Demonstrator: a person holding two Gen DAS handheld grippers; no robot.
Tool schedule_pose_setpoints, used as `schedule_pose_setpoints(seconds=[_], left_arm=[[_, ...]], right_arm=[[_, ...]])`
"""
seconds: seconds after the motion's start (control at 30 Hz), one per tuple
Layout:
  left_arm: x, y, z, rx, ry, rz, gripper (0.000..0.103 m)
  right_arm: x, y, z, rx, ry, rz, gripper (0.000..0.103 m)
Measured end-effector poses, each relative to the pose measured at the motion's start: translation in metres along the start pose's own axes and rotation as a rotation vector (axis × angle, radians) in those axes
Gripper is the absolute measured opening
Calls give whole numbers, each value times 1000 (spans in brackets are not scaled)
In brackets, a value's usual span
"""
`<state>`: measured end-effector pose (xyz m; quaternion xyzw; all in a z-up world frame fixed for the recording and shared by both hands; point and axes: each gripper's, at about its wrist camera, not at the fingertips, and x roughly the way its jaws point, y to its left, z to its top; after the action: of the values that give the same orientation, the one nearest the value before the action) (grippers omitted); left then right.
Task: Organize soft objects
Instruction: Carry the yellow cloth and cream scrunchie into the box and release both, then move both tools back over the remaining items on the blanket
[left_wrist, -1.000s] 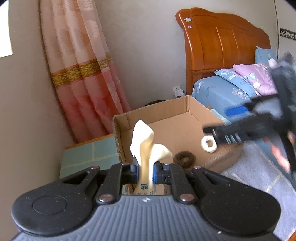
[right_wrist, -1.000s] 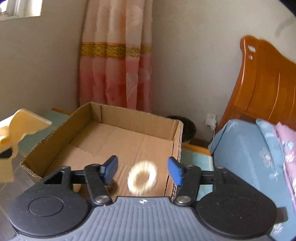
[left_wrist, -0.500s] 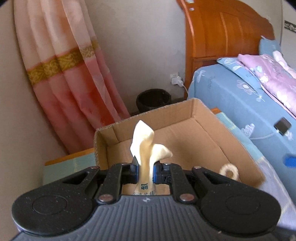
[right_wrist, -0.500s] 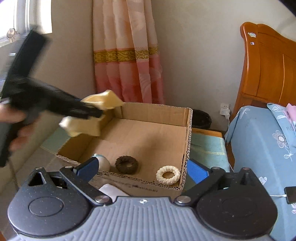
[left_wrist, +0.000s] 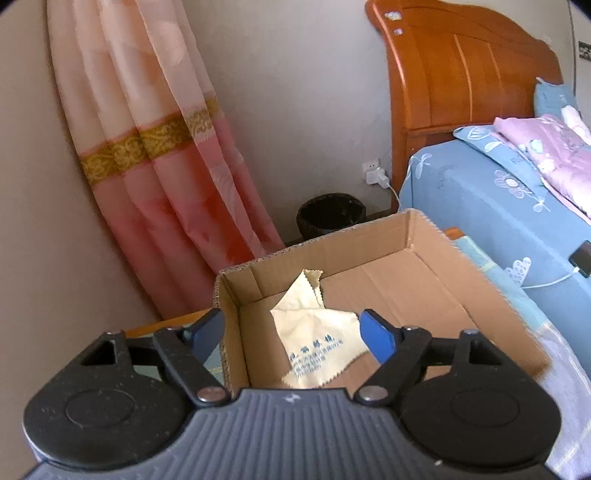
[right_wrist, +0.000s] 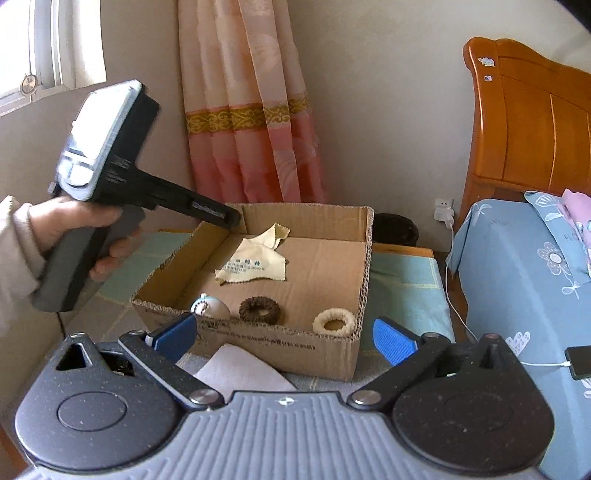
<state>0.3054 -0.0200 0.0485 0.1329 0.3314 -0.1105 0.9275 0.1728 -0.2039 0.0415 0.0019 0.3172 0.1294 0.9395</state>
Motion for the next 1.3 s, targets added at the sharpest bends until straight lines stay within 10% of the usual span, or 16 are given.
schedule_pose_setpoints(seconds=[0.57,1.3], left_arm=[[-113,-2,-71,-52,-83,-47,93],[-122,-54,-211,-72,56,-68,93]], right_arm=[[-18,15,-43,16,52,-88,103],[-5,7,-115,17,218,-115,103]])
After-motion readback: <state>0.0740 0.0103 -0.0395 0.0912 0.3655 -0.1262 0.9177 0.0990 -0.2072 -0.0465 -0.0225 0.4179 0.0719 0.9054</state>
